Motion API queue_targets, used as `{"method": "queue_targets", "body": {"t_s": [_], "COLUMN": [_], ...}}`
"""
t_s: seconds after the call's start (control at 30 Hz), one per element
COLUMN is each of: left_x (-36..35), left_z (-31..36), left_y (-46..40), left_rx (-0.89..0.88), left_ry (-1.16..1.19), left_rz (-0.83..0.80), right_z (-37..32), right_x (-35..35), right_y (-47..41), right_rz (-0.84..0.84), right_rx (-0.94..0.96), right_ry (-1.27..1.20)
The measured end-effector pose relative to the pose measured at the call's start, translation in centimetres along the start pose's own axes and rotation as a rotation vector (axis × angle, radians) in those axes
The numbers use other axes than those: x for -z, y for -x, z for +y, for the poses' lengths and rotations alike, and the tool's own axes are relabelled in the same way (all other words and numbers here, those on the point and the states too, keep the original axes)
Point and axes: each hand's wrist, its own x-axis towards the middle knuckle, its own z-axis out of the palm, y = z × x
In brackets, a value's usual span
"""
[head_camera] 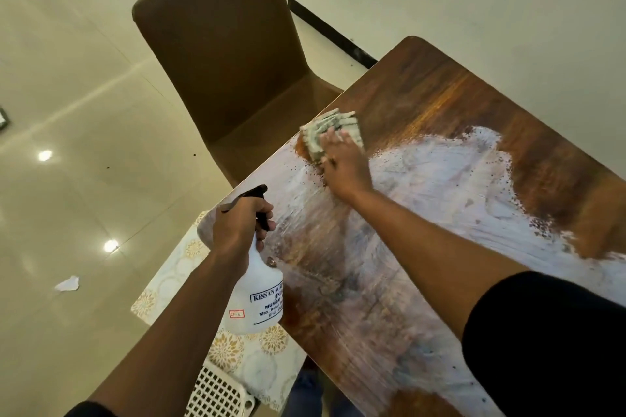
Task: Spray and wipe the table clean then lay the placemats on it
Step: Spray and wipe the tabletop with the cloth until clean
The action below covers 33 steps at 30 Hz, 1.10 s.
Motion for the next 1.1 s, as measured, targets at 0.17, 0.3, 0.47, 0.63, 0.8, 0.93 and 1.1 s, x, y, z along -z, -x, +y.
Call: {"method": "queue_targets", "body": {"t_s": [0.17,0.3,0.47,0.63,0.8,0.93,1.1], "left_x": [1.0,1.2,1.8,3.0,4.1,4.6,4.6], "left_z": [-1.7,-2.1,-2.0,-2.2,-2.9,-3.3,-3.4], "left_y": [0.8,1.3,1.3,1.8,2.6,3.3,3.0], "left_rx": [-0.003,-0.021,-0.046,-0.048,-0.026,-0.034,-0.003], "left_ry": [0.001,0.009,0.014,0.050,0.042,0.087,0.074], "left_rz": [-0.002,0.017,0.057,0.082,0.047,0.077,0.037], "right_z": [-4.0,-2.7,1.6,2.8,-2.1,-5.1,-7.3], "right_x": [-3.1,-1.8,1.5,2.0,-0.3,-2.3,-4.4], "right_y": [5.1,4.5,1.7,1.7,2.6,2.2,5.3], "right_rz": [-0.175,-0.210,0.018,0.127,0.039,-0.084,-0.185], "right_rx": [0.398,0.483,0.023,-0.189,-0.159,0.048,0.387], "right_ry": [0.020,0.073,-0.051,-0.110,-0.141,-0.035,0.122]}}
